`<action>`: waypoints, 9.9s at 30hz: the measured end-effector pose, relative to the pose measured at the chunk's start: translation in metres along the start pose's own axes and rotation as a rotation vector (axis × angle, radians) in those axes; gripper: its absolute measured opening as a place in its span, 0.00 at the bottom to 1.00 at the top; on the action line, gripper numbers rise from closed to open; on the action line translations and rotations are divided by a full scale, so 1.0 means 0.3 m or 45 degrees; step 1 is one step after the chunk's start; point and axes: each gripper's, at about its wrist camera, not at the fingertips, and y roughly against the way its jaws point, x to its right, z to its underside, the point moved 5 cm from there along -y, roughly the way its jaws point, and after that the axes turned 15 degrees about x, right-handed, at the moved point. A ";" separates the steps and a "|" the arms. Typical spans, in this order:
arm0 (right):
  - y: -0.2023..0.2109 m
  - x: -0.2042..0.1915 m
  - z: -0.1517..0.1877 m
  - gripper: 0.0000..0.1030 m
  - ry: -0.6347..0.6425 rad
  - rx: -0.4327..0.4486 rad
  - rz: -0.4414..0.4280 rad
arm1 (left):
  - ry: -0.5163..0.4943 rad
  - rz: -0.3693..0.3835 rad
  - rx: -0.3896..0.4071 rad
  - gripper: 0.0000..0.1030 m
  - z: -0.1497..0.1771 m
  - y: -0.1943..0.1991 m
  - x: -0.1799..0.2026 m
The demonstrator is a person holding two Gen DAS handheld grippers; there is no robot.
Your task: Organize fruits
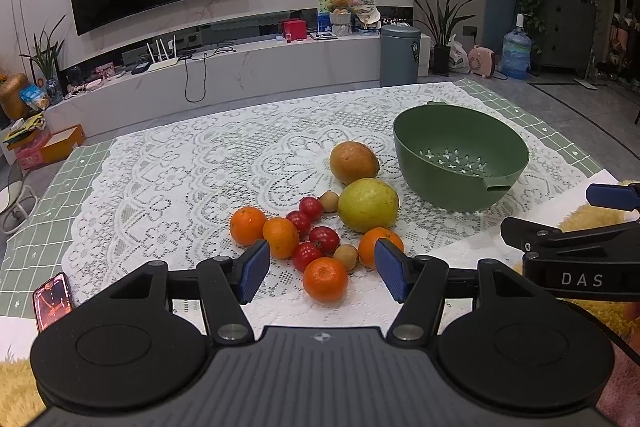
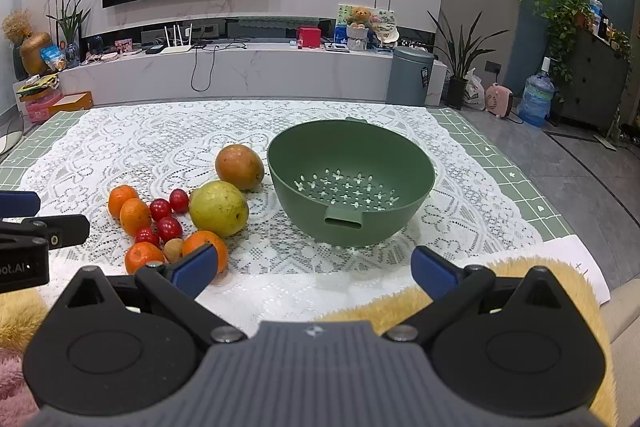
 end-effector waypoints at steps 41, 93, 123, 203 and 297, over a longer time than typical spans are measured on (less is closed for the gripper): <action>-0.005 0.001 0.022 0.96 -0.008 -0.035 0.001 | 0.006 0.006 0.005 0.69 0.003 0.004 0.001; -0.297 -0.145 0.026 0.81 -0.024 -0.120 -0.358 | 0.000 0.072 -0.091 0.48 0.024 -0.209 -0.084; -0.449 -0.235 0.141 0.49 -0.086 -0.298 -0.469 | 0.240 0.009 -0.175 0.41 0.160 -0.442 -0.190; -0.676 0.278 -0.104 0.43 0.041 -0.351 -0.120 | -0.049 0.510 -0.251 0.36 -0.240 -0.731 0.392; -0.372 -0.170 0.000 0.67 -0.046 0.018 -0.404 | 0.191 -0.050 -0.034 0.45 -0.023 -0.317 -0.242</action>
